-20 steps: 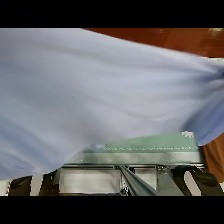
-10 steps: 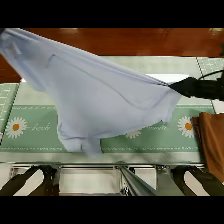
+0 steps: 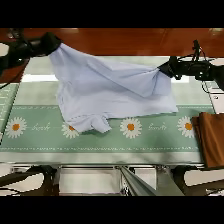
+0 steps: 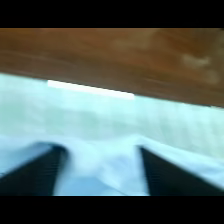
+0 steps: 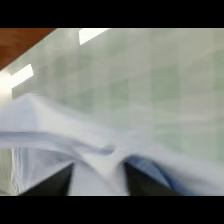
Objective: Fold the shirts.
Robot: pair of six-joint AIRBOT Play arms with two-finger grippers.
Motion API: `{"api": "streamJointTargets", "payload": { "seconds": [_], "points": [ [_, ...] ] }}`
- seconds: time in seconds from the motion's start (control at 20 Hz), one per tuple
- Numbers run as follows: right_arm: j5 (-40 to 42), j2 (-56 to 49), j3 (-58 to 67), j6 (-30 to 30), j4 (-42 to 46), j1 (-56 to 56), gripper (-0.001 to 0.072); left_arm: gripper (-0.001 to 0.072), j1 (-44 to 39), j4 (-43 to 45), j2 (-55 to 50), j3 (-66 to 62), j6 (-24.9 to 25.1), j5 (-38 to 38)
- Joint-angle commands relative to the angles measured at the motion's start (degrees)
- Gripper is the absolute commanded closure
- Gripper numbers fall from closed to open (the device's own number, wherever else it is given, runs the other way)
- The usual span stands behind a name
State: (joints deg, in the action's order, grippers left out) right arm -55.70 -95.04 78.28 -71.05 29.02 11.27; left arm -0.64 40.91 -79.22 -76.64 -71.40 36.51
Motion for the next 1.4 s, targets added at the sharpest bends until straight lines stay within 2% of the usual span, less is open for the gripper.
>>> {"api": "streamJointTargets", "payload": {
  "seconds": [0.0,0.05,0.15,0.25,0.35,0.4,0.45,0.5,0.6,0.75,0.9,1.05,1.2,1.35],
  "points": [
    [-3.1,-6.4,7.3,-5.9,1.1,1.7,0.0082,0.0002,-1.1,2.1,-1.9,0.0,-2.8,9.8],
    [-6.5,-6.1,8.2,-6.1,2.3,3.4,0.0083,0.0003,0.3,4.9,-1.7,0.0,-3.7,16.2],
    [-13.6,-4.5,9.0,-6.8,5.9,8.2,0.0084,0.0006,5.0,12.7,-1.7,0.1,-10.1,29.5],
    [-16.9,-0.2,8.9,-7.9,16.1,13.5,0.0084,0.0006,10.4,20.8,-1.0,1.4,-12.7,39.5],
    [-18.7,5.3,6.3,-8.3,29.4,18.3,0.0083,0.0006,15.8,23.7,2.3,7.9,-12.7,42.9],
    [-17.9,8.7,2.1,-10.8,33.3,20.9,0.0083,0.0006,18.3,23.2,4.9,13.3,-13.0,41.9],
    [-15.3,12.0,-3.6,-14.3,32.0,22.9,0.0083,0.0007,20.6,21.3,7.8,20.0,-13.4,40.5],
    [-11.9,15.8,-10.6,-12.9,26.9,24.3,0.0083,0.0007,22.5,19.1,10.6,27.1,-13.2,39.0],
    [-7.6,22.0,-22.7,-5.5,19.0,24.6,0.0083,0.0007,25.0,12.3,15.8,39.9,-9.7,34.7],
    [-6.8,26.2,-33.2,-0.5,14.3,24.6,0.0084,0.0007,25.8,3.5,20.9,53.0,-8.2,26.4],
    [-7.6,26.5,-36.3,0.9,13.4,24.6,0.0084,0.0007,25.4,-10.0,21.3,58.5,-1.2,18.3],
    [-8.9,26.5,-36.6,1.3,13.4,24.6,0.0084,0.0007,20.6,-13.1,21.2,59.0,-1.0,10.3],
    [-9.7,26.5,-36.6,1.5,13.4,24.6,0.0085,0.0009,12.5,-14.6,20.6,59.0,-1.1,1.8],
    [-9.4,26.5,-36.3,1.3,13.6,24.9,0.0085,0.0018,8.2,-16.5,18.1,58.0,-1.1,-0.8]
  ]
}}
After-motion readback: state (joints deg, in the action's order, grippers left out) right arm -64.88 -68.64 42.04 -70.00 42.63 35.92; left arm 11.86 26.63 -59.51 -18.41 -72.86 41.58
